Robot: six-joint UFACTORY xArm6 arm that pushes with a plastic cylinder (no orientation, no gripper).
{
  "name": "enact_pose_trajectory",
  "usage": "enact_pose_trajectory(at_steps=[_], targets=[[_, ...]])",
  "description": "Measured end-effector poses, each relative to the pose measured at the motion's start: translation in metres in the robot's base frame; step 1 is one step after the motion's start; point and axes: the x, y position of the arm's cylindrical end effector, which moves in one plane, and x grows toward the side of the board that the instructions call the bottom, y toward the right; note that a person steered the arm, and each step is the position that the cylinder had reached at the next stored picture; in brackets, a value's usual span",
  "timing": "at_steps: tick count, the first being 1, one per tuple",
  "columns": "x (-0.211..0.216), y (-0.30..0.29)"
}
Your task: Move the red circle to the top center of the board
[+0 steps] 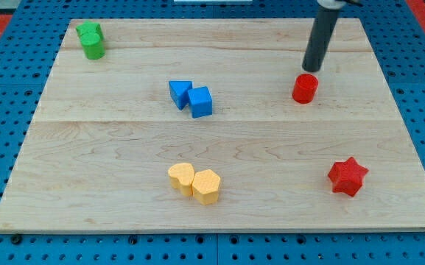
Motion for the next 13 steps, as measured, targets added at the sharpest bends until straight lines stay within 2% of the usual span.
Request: enact_pose_trajectory(at_steps=[1,2,3,4,5,6,7,8,9,10,11,12,13], targets=[[0.005,0.014],[0.040,0.074],[0.097,0.007],[0.075,-0.072],[0.025,-0.075],[-0.005,-0.095],[0.021,-0.046],[-0.011,-0.052],[-0.039,-0.118],[-0.045,-0.143],[-0.032,-0.062],[-0.068,-0.077],[-0.069,-0.135]])
